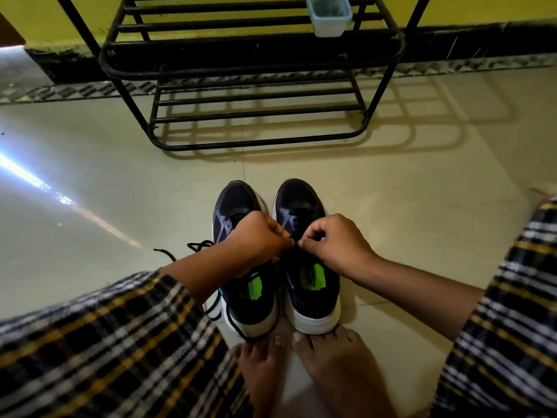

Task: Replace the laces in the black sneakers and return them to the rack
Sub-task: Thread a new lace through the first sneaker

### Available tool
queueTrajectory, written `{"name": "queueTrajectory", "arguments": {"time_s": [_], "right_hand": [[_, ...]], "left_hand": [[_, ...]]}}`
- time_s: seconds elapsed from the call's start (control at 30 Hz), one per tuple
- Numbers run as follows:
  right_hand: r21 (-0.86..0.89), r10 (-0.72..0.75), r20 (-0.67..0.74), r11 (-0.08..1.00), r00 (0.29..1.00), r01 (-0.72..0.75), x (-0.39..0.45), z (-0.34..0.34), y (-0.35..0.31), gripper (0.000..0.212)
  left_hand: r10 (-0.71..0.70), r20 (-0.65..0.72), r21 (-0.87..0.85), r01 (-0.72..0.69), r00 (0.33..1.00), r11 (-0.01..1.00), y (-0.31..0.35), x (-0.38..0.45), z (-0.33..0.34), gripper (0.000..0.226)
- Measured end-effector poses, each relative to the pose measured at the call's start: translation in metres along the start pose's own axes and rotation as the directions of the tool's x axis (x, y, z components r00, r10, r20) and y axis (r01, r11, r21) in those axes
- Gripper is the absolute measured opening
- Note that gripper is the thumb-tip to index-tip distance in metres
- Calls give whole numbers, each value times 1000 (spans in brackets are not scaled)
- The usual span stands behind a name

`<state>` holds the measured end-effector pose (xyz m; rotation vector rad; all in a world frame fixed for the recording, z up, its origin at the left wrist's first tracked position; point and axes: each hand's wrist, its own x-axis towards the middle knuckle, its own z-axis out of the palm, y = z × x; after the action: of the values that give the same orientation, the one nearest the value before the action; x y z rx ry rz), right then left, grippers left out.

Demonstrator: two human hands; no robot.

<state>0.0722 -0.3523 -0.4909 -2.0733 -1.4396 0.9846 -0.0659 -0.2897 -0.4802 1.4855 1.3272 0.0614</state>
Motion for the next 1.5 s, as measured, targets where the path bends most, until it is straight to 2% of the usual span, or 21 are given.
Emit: {"name": "queueTrajectory", "arguments": {"time_s": [0.2, 0.4, 0.63, 0.8, 0.93, 1.13, 1.33, 1.5], "right_hand": [[69, 31, -48, 997, 998, -27, 1, 2, 1, 15], [30, -5, 35, 1000, 999, 4, 3, 3, 1, 15], [-42, -48, 55, 998, 997, 50, 3, 6, 5, 16], [-117, -98, 70, 987, 993, 106, 4, 7, 6, 32], [-102, -113, 52, 988, 992, 118, 2, 8, 8, 26], [-186, -142, 43, 972, 989, 147, 2, 10, 8, 17], [-156, -137, 12, 978, 991, 137, 3, 10, 9, 12], [-171, -157, 44, 972, 987, 162, 5, 6, 10, 19]], "left_hand": [[4, 23, -2, -4, 1000, 1000, -1, 2, -1, 6], [13, 14, -10, -13, 1000, 1000, -4, 3, 0, 10], [34, 20, 12, -34, 999, 999, -6, 3, 1, 12], [66, 27, 35, -66, 997, 997, -5, 2, 3, 11], [83, 35, 49, -84, 996, 995, -5, 3, 2, 13], [72, 56, 19, -73, 996, 997, -7, 6, 0, 15], [104, 27, -2, -104, 994, 995, -9, 9, -4, 11], [158, 65, 59, -162, 985, 985, -9, 11, -5, 7]]}}
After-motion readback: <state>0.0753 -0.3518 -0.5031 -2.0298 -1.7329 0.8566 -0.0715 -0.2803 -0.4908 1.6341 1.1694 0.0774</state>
